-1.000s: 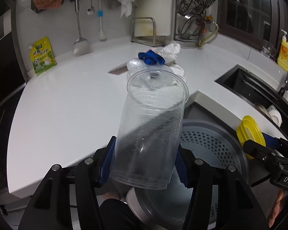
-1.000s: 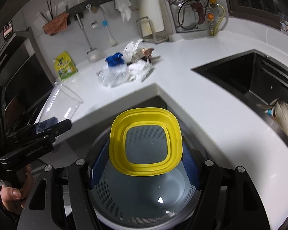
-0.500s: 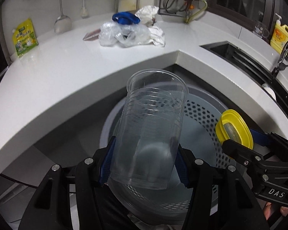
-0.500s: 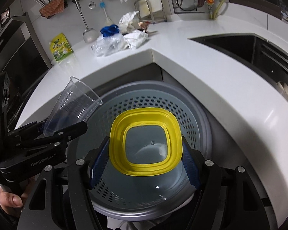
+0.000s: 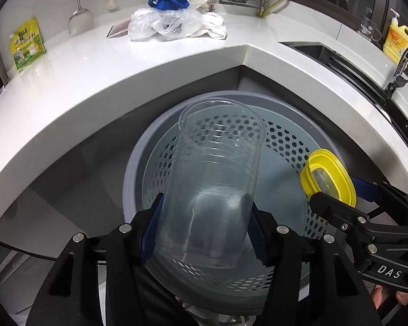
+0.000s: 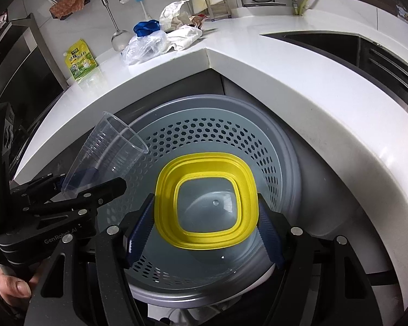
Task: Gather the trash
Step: 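Carry the clear cup with the left tool while the right tool carries the yellow container over the gray basket, then open the left tool to drop the cup while the right tool drops the yellow container into the basket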
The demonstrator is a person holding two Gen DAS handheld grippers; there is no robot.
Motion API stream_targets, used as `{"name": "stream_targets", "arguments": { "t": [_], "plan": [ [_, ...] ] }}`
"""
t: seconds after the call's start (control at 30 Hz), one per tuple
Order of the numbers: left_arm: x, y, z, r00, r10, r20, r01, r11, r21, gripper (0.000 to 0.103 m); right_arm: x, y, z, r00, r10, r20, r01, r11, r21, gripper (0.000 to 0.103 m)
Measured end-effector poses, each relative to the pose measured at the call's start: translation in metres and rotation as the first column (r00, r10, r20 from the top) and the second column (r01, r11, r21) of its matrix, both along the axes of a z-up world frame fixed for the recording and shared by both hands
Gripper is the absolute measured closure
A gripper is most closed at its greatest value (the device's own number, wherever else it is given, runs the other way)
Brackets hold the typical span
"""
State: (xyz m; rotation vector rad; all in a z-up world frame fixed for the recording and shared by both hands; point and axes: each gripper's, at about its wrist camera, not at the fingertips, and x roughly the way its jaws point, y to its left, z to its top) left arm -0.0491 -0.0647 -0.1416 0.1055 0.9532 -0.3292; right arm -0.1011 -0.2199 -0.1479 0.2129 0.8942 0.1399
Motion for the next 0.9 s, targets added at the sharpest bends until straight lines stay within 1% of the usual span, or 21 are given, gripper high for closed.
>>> {"name": "stream_targets", "arguments": {
  "t": [0.2,0.27,0.33,0.4,0.63,0.9],
  "plan": [
    [0.000,0.003,-0.003,1.000,0.005,-0.006,-0.005,1.000,-0.008,0.046,0.001,0.001,-0.003,1.000,0.005,-0.006,-0.005,1.000,0.003,0.035],
    [-0.001,0.005,-0.003,1.000,0.009,-0.007,-0.009,1.000,-0.006,0.042,0.000,0.001,-0.002,1.000,0.004,-0.003,-0.004,1.000,0.005,0.033],
    [-0.002,0.007,-0.004,1.000,0.011,-0.009,-0.011,1.000,-0.007,0.040,0.000,0.000,-0.002,1.000,0.002,0.002,-0.002,1.000,0.007,0.033],
    [-0.002,0.009,-0.004,1.000,0.013,-0.011,-0.013,1.000,-0.008,0.039,-0.001,-0.001,-0.001,1.000,-0.001,0.006,0.001,1.000,0.012,0.030],
    [-0.002,0.012,-0.004,1.000,0.019,-0.014,-0.020,1.000,-0.015,0.038,-0.002,-0.001,0.001,1.000,-0.005,0.018,0.005,1.000,0.018,0.030],
    [-0.002,0.017,0.002,0.999,0.036,0.006,-0.036,0.999,-0.028,0.032,-0.006,-0.003,0.004,0.999,-0.009,0.034,0.008,1.000,0.022,0.030]
  ]
}}
